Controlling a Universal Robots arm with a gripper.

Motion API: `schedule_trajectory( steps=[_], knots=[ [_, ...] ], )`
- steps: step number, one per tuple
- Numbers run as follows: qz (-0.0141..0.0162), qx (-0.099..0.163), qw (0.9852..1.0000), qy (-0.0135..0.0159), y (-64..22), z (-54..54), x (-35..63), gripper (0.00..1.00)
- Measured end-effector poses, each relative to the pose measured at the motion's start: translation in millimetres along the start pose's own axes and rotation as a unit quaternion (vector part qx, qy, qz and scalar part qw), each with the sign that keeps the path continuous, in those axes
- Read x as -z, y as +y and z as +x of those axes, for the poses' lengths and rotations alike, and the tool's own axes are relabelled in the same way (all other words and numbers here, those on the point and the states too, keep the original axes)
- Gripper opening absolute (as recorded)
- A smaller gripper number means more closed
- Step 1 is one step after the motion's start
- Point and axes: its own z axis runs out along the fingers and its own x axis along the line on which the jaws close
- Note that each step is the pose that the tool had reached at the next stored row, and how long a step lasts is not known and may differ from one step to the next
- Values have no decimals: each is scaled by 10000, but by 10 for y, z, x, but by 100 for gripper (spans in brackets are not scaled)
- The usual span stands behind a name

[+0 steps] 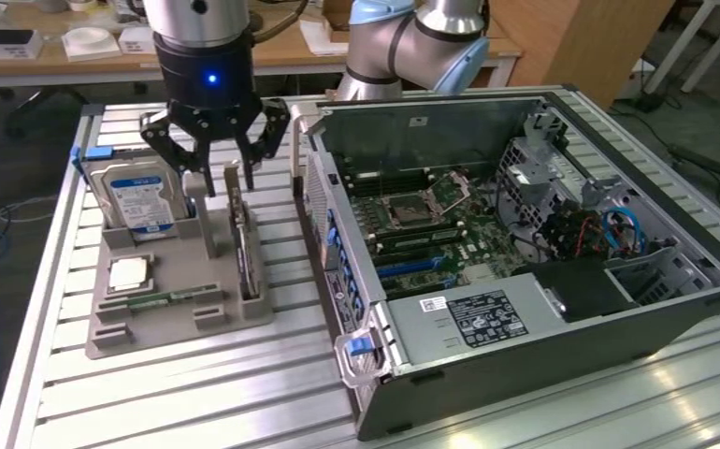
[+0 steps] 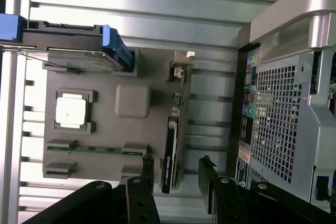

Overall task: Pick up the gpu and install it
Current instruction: 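Pick up the gpu and move the gpu toward the slot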

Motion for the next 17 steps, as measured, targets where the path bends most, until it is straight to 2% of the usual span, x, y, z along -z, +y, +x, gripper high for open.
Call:
schedule_trajectory(
  steps=[10,14,16,17],
  knots=[
    [0,-1,10000,0,-56,7,-179,47],
    [-1,1,10000,-1,-107,11,-252,47],
    [0,-1,10000,0,-112,13,-283,49],
    [0,-1,10000,-1,-113,13,-299,55]
  ],
)
